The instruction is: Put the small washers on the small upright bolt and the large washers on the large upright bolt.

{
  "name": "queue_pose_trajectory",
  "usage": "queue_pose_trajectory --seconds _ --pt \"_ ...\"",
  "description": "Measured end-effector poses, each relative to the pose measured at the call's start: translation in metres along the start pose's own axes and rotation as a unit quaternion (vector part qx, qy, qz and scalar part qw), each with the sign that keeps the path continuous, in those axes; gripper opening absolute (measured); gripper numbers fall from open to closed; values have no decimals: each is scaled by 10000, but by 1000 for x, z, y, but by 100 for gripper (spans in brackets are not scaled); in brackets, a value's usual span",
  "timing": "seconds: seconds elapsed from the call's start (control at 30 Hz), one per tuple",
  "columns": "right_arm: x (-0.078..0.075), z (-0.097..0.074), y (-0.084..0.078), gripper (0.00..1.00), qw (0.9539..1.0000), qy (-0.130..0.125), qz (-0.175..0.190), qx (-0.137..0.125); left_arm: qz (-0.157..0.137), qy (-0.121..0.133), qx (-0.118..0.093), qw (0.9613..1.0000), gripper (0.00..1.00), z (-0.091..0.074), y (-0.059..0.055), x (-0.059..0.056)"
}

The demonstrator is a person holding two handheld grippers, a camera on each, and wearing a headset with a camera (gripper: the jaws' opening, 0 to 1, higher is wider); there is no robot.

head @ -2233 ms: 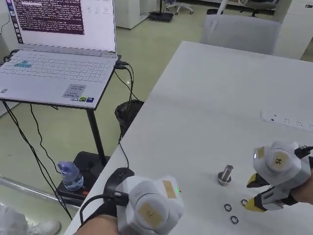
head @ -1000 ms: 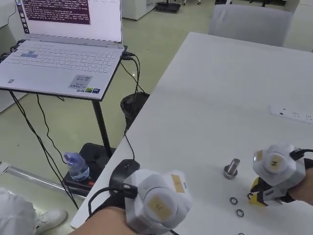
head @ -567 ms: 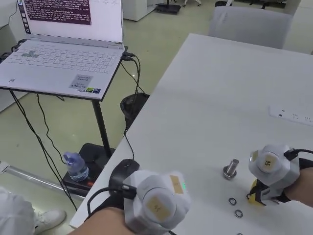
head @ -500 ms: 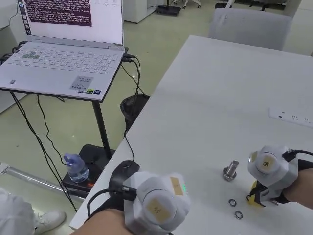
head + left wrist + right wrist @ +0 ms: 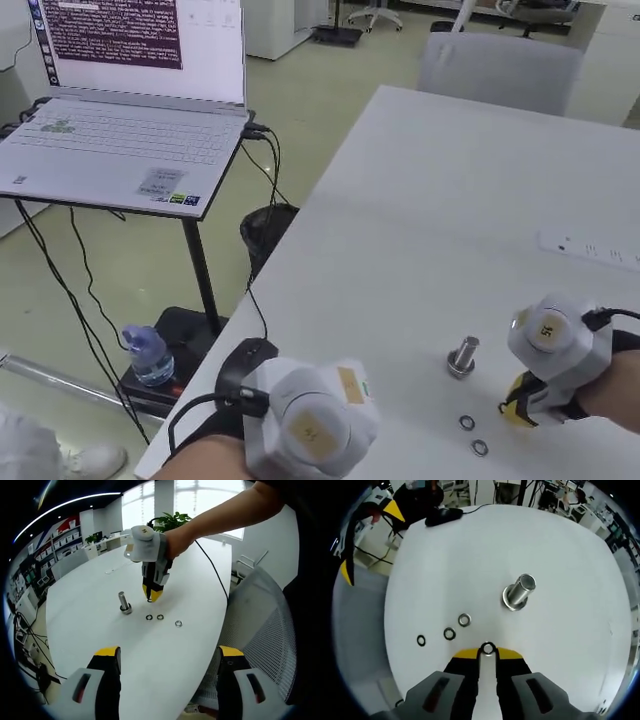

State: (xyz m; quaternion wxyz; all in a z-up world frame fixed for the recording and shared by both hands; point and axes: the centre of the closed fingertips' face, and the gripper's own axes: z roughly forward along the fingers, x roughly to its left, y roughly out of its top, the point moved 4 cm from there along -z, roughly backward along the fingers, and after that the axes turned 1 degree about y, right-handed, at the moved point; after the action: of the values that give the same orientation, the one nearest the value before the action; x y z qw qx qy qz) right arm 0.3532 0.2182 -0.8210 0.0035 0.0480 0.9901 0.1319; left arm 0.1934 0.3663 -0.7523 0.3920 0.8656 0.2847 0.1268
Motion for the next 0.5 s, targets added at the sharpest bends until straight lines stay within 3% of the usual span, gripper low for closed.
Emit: queue_pose_trajectory --seconds 0.33,0.5 --pt "2 -35 -17 12 9997 -105 199 -87 84 -15 -43 10000 79 5 9 3" --pt "-1 -45 -30 12 9994 -157 295 -30 61 -20 -75 10000 80 7 10 3"
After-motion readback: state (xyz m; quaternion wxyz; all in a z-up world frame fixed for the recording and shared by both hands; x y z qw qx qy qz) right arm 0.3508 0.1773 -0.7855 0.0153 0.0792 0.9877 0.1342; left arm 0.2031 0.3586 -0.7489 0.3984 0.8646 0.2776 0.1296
